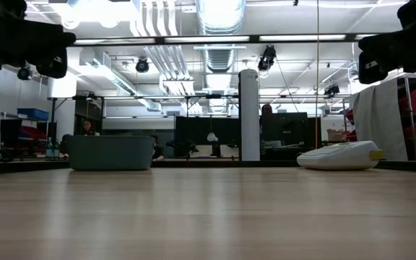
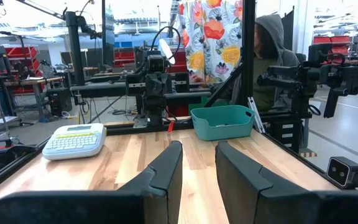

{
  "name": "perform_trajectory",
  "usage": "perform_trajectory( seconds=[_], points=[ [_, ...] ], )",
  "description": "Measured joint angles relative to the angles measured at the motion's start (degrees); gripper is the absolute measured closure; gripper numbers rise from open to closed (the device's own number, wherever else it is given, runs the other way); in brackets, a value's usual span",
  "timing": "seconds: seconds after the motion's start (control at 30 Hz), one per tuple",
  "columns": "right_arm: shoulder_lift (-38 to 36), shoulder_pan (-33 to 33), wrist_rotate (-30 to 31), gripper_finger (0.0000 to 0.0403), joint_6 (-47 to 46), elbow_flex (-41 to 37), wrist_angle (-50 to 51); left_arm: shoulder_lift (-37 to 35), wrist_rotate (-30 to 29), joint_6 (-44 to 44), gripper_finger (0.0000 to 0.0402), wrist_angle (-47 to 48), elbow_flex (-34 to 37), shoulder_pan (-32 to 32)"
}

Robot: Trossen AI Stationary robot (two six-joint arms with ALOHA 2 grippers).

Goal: Sort batteries
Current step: Return to Home Position

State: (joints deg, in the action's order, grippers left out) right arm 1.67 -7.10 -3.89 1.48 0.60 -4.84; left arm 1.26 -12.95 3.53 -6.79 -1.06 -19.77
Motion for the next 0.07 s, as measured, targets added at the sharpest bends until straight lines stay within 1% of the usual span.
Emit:
perform_trajectory(
  seconds=[0.07],
  points=[
    [0.0,0.0,0.0,0.039,0.0,0.0,0.0,0.0,0.0,0.0,0.0324,0.0,0.0,0.0]
  ],
)
